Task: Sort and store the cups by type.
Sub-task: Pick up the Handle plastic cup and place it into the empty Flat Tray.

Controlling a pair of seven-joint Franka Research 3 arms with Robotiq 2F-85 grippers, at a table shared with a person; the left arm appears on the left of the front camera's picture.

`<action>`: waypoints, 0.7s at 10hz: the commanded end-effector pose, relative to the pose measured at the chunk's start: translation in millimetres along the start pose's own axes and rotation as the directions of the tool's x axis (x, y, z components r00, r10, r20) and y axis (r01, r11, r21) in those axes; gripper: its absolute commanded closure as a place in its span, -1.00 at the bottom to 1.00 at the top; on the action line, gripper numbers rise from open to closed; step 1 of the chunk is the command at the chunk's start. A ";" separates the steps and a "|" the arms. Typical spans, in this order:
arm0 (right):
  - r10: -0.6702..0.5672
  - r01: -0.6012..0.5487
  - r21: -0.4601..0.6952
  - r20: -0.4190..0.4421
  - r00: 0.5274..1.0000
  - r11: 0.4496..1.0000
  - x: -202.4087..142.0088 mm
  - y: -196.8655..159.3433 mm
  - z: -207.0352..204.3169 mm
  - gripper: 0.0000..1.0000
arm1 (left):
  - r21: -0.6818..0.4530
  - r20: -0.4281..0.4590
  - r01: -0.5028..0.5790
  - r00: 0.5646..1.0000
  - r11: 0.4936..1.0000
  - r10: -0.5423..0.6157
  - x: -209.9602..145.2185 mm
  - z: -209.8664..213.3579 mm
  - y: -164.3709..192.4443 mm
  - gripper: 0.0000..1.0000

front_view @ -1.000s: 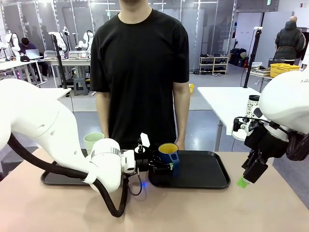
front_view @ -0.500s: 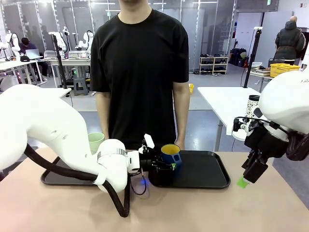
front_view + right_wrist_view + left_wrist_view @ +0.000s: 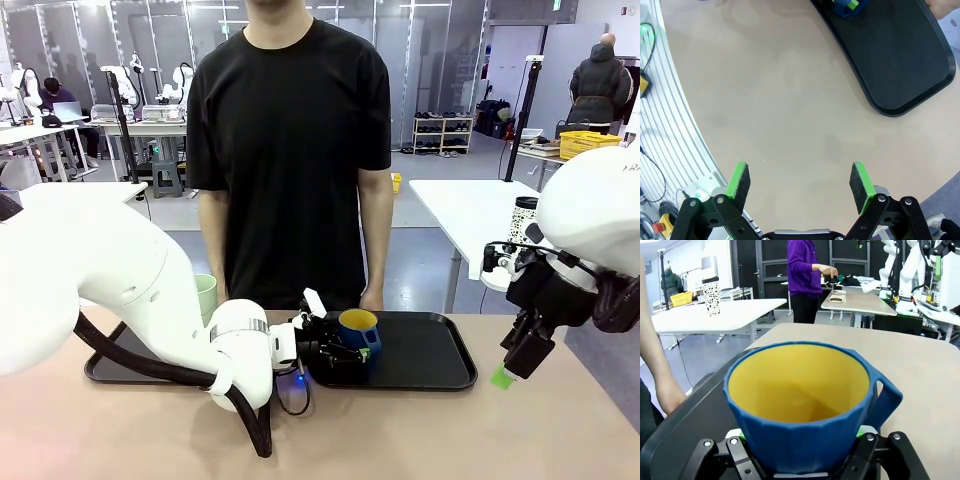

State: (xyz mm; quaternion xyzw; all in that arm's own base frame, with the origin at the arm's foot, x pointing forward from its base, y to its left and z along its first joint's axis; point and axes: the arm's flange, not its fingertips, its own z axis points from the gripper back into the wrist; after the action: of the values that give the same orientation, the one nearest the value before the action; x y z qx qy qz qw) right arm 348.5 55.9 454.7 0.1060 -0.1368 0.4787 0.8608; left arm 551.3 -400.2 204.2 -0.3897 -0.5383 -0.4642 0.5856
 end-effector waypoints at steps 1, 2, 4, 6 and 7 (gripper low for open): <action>-0.009 0.009 -0.009 0.003 1.000 1.000 -0.9 0.8 -2.3 -1.00 | 0.029 -0.022 0.031 0.999 0.999 -0.030 -20.7 -0.9 -8.8 -0.44; -0.009 0.009 -0.009 0.003 1.000 1.000 -0.9 0.8 -2.3 -1.00 | 0.034 -0.029 0.027 0.999 0.999 -0.026 -20.3 -1.1 -8.5 -0.44; -0.009 0.009 -0.009 0.003 1.000 1.000 -0.9 0.8 -2.3 -1.00 | 0.044 -0.048 0.027 0.999 0.999 -0.025 -18.5 0.1 -10.2 -0.79; -0.009 0.009 -0.009 0.003 1.000 1.000 -0.9 0.8 -2.3 -1.00 | 0.058 -0.063 0.037 0.997 0.998 -0.033 -17.9 5.1 -11.4 -1.00; -0.009 0.009 -0.009 0.003 1.000 1.000 -0.9 0.8 -2.3 -1.00 | 0.073 -0.073 0.060 0.996 0.996 -0.055 -16.9 9.1 -13.8 -1.00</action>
State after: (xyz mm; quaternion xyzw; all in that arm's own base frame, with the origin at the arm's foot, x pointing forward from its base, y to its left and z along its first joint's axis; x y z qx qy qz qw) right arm 348.5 55.9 454.7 0.1060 -0.1368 0.4787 0.8608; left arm 549.3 -397.4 197.4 -0.3680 -0.5299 -0.4724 0.6005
